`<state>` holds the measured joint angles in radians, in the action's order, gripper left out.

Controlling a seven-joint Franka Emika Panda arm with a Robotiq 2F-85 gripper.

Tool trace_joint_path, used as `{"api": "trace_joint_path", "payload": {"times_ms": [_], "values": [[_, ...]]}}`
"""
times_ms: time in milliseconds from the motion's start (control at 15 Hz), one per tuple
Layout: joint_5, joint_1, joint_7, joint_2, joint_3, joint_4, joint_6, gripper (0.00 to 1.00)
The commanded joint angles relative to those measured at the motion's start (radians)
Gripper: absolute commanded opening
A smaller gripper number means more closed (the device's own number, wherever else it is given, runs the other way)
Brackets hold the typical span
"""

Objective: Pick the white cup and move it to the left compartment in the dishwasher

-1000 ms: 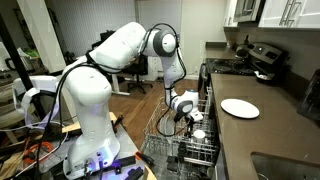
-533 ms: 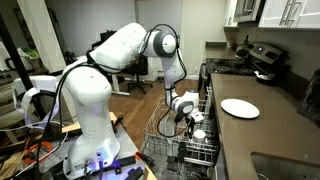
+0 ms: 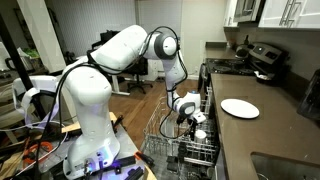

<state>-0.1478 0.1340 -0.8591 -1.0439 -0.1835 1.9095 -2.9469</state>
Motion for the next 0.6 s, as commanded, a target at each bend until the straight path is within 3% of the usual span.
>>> {"api": "trace_joint_path", "payload": {"times_ms": [0,333,467,533], "values": [[-0.021,-0.008,0.056,-0.009,-0.01,-0.016,0.011,0.4],[-0.021,0.003,0.058,-0.003,-0.017,-0.013,0.009,0.08],[-0.021,0.011,0.06,0.002,-0.025,-0.01,0.008,0.05],[-0.022,0.016,0.061,0.005,-0.028,-0.008,0.008,0.09]]}}
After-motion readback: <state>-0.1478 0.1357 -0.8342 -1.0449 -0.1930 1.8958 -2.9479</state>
